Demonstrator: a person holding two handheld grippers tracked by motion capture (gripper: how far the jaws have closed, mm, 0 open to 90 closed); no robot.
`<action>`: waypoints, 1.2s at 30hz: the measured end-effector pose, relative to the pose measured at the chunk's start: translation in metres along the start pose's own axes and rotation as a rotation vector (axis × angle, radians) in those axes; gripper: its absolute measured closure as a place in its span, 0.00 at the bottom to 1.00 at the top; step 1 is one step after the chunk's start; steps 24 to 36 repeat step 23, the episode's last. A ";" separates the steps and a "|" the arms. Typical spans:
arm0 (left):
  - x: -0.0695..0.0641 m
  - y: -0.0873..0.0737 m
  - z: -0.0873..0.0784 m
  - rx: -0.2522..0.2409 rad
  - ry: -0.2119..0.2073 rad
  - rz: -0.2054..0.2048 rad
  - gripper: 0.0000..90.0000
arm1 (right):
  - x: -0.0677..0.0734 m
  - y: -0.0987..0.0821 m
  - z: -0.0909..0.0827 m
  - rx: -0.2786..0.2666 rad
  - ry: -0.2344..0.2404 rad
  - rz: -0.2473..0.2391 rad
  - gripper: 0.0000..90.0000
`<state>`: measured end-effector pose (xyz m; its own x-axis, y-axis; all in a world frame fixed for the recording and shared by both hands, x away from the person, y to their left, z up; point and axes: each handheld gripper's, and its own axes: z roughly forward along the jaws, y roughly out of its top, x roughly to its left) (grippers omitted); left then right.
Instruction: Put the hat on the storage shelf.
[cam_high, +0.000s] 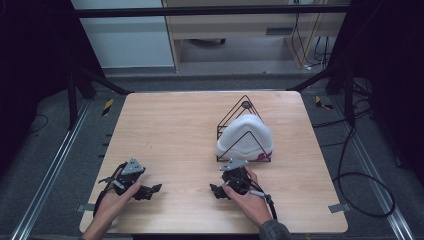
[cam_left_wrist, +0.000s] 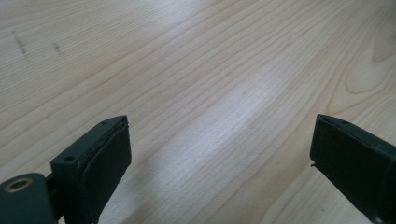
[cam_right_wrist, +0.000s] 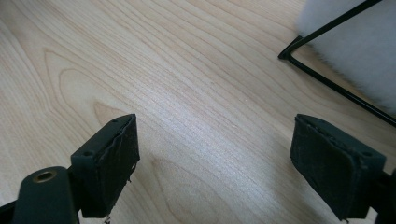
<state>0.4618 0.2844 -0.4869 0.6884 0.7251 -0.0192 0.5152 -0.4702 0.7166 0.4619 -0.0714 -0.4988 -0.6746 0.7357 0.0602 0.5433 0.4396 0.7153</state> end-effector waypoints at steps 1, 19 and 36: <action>0.001 -0.001 0.001 -0.002 0.001 -0.008 0.05 | 0.001 0.000 0.002 0.003 -0.006 -0.001 0.17; 0.015 -0.017 0.013 0.000 0.095 -0.028 0.03 | 0.005 -0.005 0.014 -0.045 -0.078 -0.021 0.15; 0.015 -0.016 0.014 0.004 0.093 -0.030 0.01 | 0.007 -0.006 0.013 -0.047 -0.086 -0.008 0.15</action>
